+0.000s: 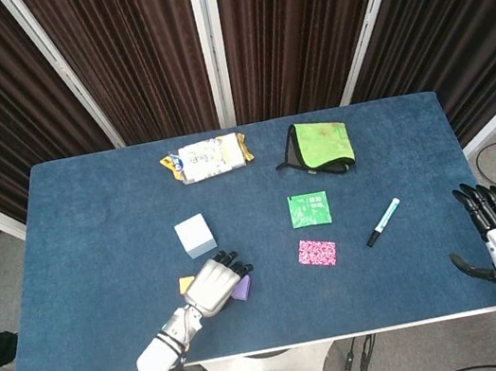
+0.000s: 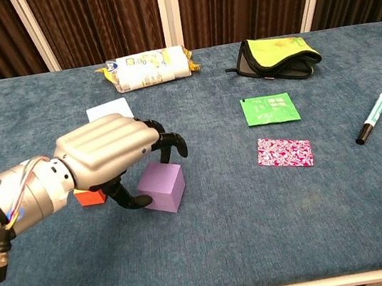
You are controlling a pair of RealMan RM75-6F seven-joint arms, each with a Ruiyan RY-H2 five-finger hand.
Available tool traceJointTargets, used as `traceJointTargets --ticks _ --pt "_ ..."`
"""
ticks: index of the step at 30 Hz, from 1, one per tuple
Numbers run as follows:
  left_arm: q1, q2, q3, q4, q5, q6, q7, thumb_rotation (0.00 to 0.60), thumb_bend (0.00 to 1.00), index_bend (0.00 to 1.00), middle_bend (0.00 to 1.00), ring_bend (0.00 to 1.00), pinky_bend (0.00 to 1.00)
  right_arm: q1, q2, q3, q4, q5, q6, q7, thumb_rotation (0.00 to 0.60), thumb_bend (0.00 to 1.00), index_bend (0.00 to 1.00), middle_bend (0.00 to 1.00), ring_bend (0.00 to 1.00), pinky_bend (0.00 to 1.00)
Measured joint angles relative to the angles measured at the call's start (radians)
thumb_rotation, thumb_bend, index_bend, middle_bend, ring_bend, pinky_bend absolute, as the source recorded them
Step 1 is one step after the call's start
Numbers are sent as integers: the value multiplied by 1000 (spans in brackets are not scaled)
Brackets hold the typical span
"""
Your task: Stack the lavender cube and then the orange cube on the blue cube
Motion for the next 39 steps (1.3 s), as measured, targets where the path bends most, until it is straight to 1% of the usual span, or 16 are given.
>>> traceJointTargets --ticks 6,14,17,20,23,27,30,34,39 --pt "4 1 1 -2 -6 15 -14 600 304 361 563 263 302 1 0 1 -2 3 -1 -3 600 130 23 49 0 0" --pt "5 21 -3 -31 -8 32 -12 600 305 362 566 265 302 2 0 2 -2 6 -4 -4 600 130 23 49 0 0" --pt "7 51 -10 -73 -11 45 -4 600 306 362 566 265 302 3 1 4 -4 7 -6 -4 600 130 23 49 0 0" --pt "10 100 -22 -138 -23 59 16 600 306 362 566 265 302 4 1 3 -6 6 -8 -8 600 130 23 50 0 0" --pt "12 161 -45 -221 -53 73 45 600 305 362 567 265 302 4 -1 0 -7 1 -7 -17 600 130 23 50 0 0" --pt "7 253 -102 -336 -138 95 102 600 305 362 566 265 302 2 -10 -4 -5 -7 -5 -29 600 130 23 50 0 0" --pt "-5 296 -145 -381 -214 109 143 600 305 362 566 266 301 2 -14 -6 -3 -7 -6 -38 600 131 23 50 0 0" --pt "-27 312 -184 -403 -328 133 203 600 305 362 566 278 300 2 -17 -6 -3 -8 -6 -44 600 130 23 50 0 0" --pt "-73 287 -219 -395 -501 167 280 600 306 362 566 278 300 1 -17 -5 -3 -6 -4 -42 600 130 23 49 0 0"
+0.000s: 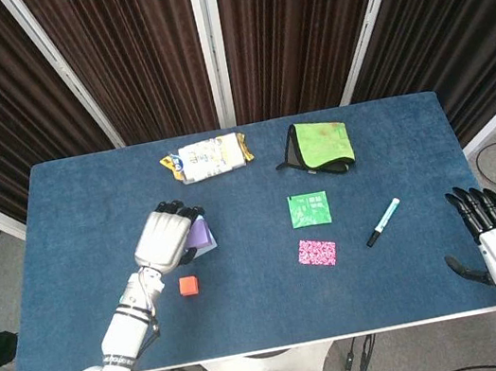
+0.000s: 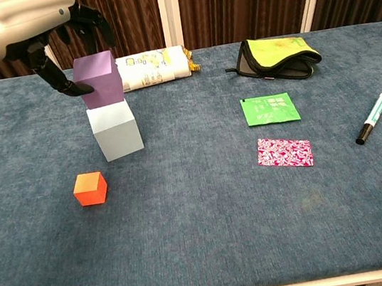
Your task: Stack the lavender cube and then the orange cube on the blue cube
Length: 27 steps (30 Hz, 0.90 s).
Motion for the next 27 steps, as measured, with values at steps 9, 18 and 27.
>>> traceJointTargets --ticks 9,18,27 --pt "-102 -108 -28 114 -205 55 77 600 305 363 566 283 300 3 7 3 -1 5 -4 12 600 130 23 49 0 0" --pt "-143 -142 -14 186 -262 52 72 600 306 363 566 288 298 4 8 5 -2 10 -7 12 600 131 23 49 0 0" --pt "-151 -132 -6 147 -290 89 63 600 306 364 566 288 298 4 5 1 -2 4 -7 4 600 130 23 49 0 0"
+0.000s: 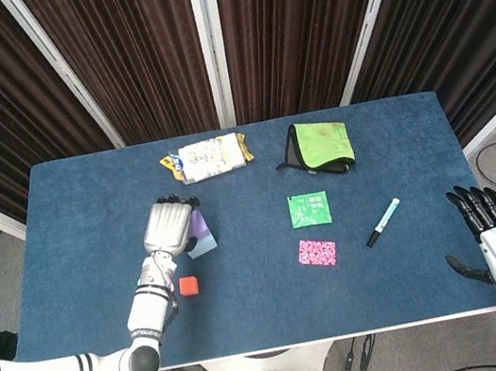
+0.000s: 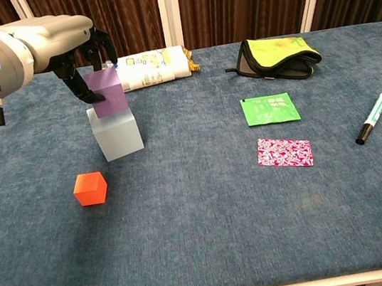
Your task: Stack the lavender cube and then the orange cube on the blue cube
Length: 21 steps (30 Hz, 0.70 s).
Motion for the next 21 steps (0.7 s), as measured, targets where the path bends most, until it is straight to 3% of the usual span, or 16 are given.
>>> traceJointTargets --ticks 21 --pt "-16 -31 32 62 -35 -6 -46 600 306 363 566 288 294 2 0 0 -1 5 -5 -3 600 130 23 49 0 0"
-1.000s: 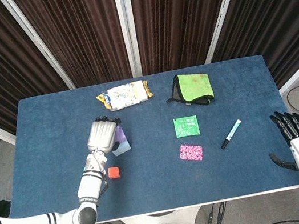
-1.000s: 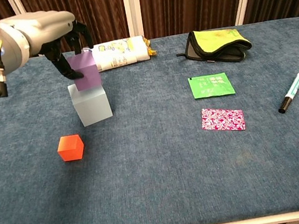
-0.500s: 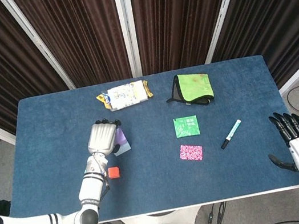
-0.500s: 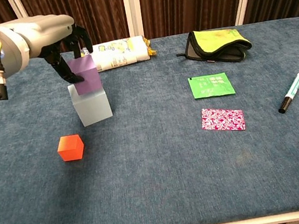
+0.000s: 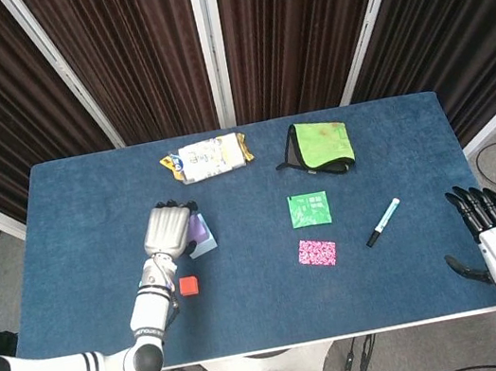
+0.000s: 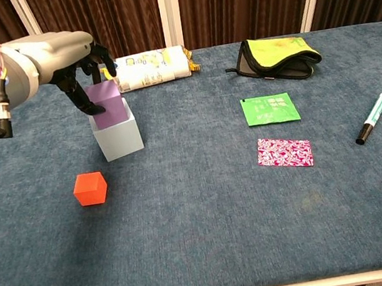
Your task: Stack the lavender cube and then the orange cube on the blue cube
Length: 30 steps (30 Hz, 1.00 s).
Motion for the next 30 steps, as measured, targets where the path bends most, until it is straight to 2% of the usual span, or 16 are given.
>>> traceJointTargets --ticks 6,12,14,19,24,28,30 --pt "-5 -8 0 18 -9 -11 -11 600 303 359 542 288 294 1 1 2 -1 4 -1 0 600 130 23 49 0 0" --pt "1 8 0 -2 -31 -37 -39 600 226 251 293 241 284 0 0 0 1 2 0 4 600 130 23 49 0 0" --pt "1 19 -3 -13 -35 -42 -46 600 214 232 266 231 279 0 1 0 1 2 0 5 600 131 23 49 0 0" --pt "2 53 -10 -51 -28 -28 -52 600 189 191 256 216 269 0 4 0 0 3 -1 9 600 131 23 49 0 0" --pt "19 110 -8 -124 -7 34 -49 600 189 189 257 214 268 0 9 -1 -2 0 0 17 600 130 23 49 0 0" --pt "69 176 15 -187 48 101 -70 600 189 192 266 214 269 -2 10 -2 -1 -3 3 21 600 130 23 49 0 0" --pt "105 215 37 -214 95 122 -99 600 190 220 305 214 270 -2 10 -1 -1 -1 3 22 600 130 23 49 0 0"
